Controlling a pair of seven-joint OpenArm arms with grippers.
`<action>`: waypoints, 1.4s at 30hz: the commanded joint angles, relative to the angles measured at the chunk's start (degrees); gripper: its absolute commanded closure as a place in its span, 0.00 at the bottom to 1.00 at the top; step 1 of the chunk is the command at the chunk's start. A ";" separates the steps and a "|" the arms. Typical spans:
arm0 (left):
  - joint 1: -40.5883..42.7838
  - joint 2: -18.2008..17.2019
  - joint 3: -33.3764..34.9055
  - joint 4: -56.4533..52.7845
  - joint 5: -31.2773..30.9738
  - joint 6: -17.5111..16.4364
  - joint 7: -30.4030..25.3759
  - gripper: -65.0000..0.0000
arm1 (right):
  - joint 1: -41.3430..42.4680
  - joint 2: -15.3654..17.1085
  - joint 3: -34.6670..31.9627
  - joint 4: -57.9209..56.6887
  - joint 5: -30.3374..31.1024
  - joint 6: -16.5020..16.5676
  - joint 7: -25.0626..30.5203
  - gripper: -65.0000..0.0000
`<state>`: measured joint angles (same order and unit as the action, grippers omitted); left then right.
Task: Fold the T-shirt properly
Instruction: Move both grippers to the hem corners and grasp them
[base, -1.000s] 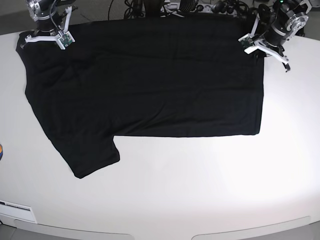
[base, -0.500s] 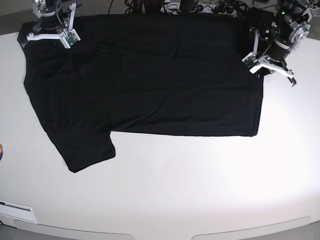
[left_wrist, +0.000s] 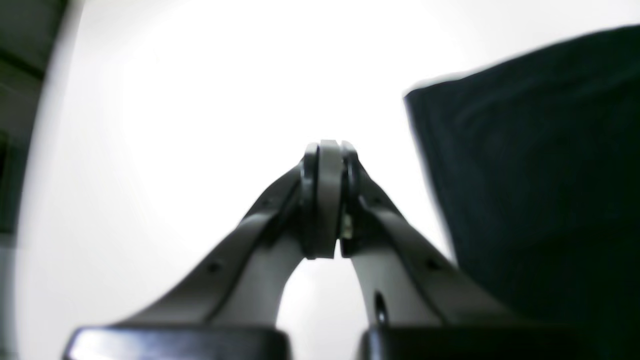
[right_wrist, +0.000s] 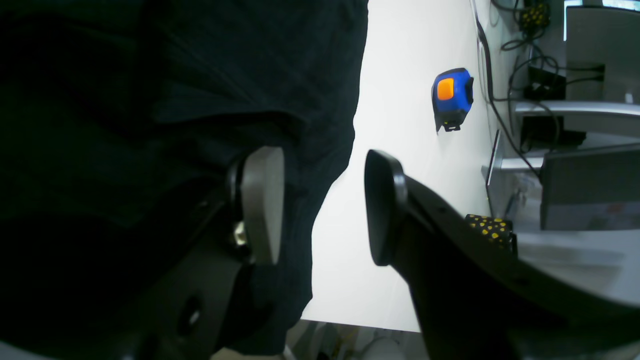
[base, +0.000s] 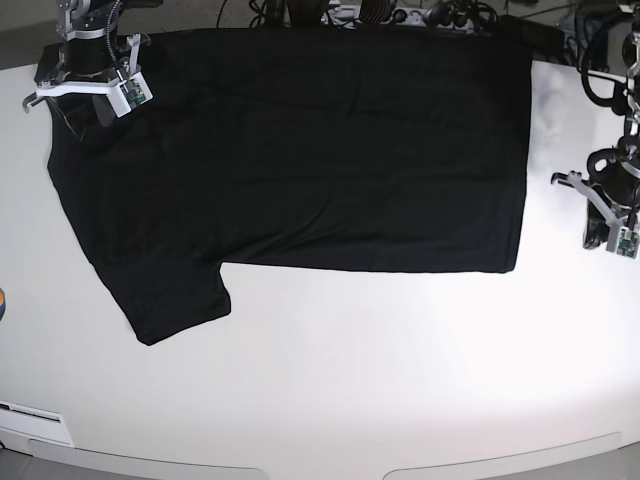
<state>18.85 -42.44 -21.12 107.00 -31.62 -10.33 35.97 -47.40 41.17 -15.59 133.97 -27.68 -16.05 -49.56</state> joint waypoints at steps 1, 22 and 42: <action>-2.78 -0.48 -1.51 -3.32 -2.32 -0.07 -1.05 0.90 | -0.20 0.59 0.33 1.03 -1.36 -0.52 0.66 0.55; -33.97 5.49 15.89 -48.37 -32.52 -12.90 17.46 0.51 | -0.20 0.55 0.33 1.03 -1.33 -0.94 1.99 0.55; -34.91 11.63 17.84 -48.35 -31.17 -14.51 19.85 1.00 | 3.78 0.57 0.33 1.03 -0.81 -0.98 4.79 0.55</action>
<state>-15.88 -30.09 -3.42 58.48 -65.60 -25.80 53.47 -43.75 41.06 -15.62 133.97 -27.14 -16.08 -45.89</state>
